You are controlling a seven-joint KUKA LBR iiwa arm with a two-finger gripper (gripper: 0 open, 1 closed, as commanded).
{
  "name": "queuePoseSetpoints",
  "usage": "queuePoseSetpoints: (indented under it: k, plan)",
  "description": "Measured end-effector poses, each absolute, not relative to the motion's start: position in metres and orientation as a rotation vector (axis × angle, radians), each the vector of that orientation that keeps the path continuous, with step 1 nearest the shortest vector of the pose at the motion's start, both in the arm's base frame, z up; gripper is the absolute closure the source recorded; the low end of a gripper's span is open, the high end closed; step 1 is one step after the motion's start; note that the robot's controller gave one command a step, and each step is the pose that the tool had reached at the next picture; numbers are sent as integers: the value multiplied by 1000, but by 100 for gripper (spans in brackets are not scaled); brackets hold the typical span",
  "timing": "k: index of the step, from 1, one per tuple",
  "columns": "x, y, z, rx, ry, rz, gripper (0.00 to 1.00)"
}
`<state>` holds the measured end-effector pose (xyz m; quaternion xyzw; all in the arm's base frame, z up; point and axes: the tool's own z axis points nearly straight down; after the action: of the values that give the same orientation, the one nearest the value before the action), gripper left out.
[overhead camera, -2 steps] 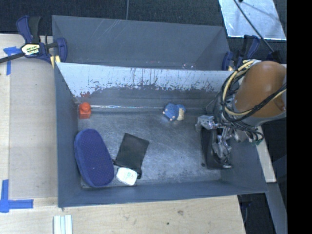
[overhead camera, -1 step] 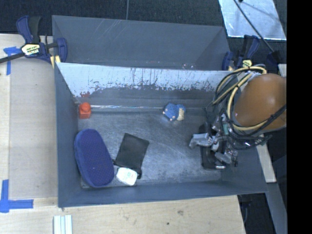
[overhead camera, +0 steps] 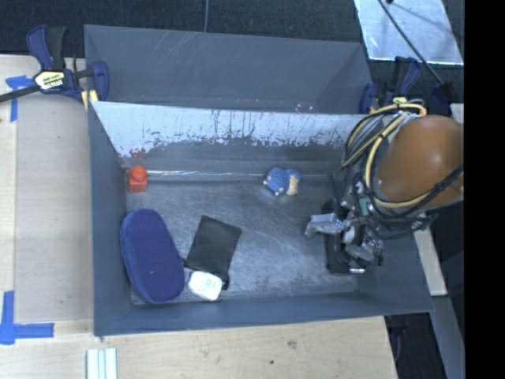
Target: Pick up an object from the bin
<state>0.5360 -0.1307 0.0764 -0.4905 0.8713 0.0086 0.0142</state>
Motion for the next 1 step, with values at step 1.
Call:
queuePoseSetpoints:
  k: [1]
  plan:
    - [533,-140,76,-1536,2728,16,100]
